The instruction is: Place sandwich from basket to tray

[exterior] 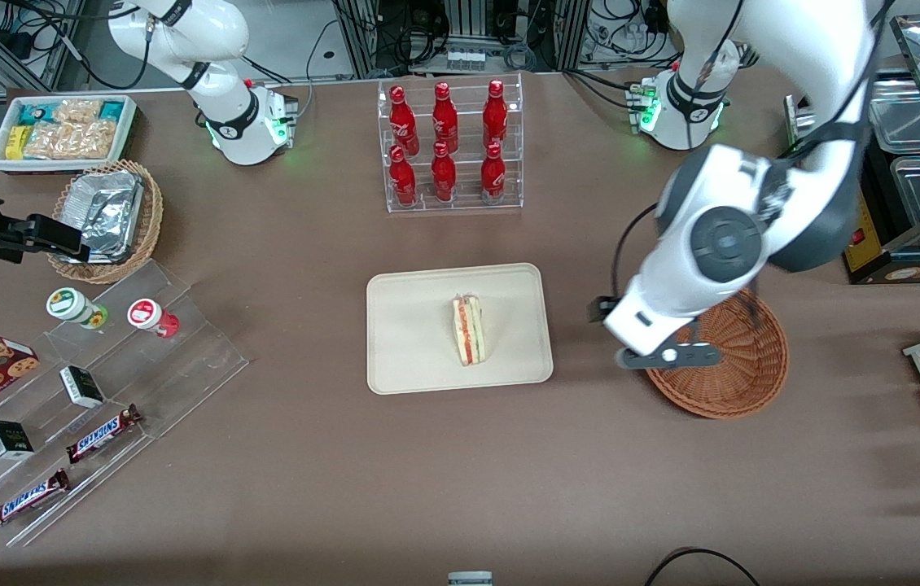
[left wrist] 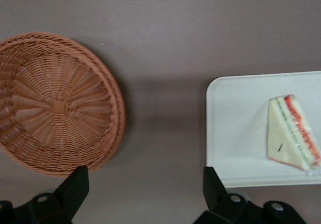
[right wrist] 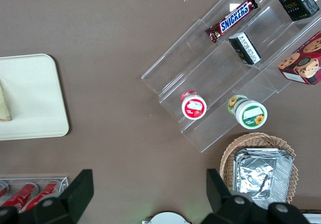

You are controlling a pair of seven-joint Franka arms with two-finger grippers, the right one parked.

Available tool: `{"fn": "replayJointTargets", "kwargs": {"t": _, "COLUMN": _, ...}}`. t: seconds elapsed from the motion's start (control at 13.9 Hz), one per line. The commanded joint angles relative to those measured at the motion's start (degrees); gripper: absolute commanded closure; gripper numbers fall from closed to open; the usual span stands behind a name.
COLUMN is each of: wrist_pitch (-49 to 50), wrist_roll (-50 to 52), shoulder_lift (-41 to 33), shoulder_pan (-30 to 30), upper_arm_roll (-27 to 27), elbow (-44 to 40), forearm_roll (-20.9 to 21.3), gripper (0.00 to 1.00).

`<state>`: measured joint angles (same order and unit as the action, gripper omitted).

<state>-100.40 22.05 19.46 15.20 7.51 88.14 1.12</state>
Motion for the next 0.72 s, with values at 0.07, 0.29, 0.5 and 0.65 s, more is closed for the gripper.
{"fn": "replayJointTargets", "kwargs": {"t": 0.07, "wrist_pitch": 3.4, "wrist_roll": -9.0, "shoulder_lift": -8.8, "shoulder_pan": -5.1, "upper_arm_roll": 0.4, "elbow": 7.4, "forearm_roll": -0.8, "gripper": 0.0}}
{"fn": "replayJointTargets", "kwargs": {"t": 0.29, "wrist_pitch": 7.5, "wrist_roll": -12.4, "shoulder_lift": -11.6, "shoulder_pan": -9.1, "upper_arm_roll": 0.8, "elbow": 7.9, "forearm_roll": -0.8, "gripper": 0.0}}
{"fn": "replayJointTargets", "kwargs": {"t": 0.5, "wrist_pitch": 12.5, "wrist_roll": -16.1, "shoulder_lift": -15.1, "shoulder_pan": -16.1, "upper_arm_roll": 4.5, "elbow": 7.9, "forearm_roll": -0.8, "gripper": 0.0}}
{"fn": "replayJointTargets", "kwargs": {"t": 0.65, "wrist_pitch": 15.3, "wrist_roll": -17.8, "shoulder_lift": -17.1, "shoulder_pan": -18.3, "upper_arm_roll": 5.1, "elbow": 7.8, "forearm_roll": -0.9, "gripper": 0.0}}
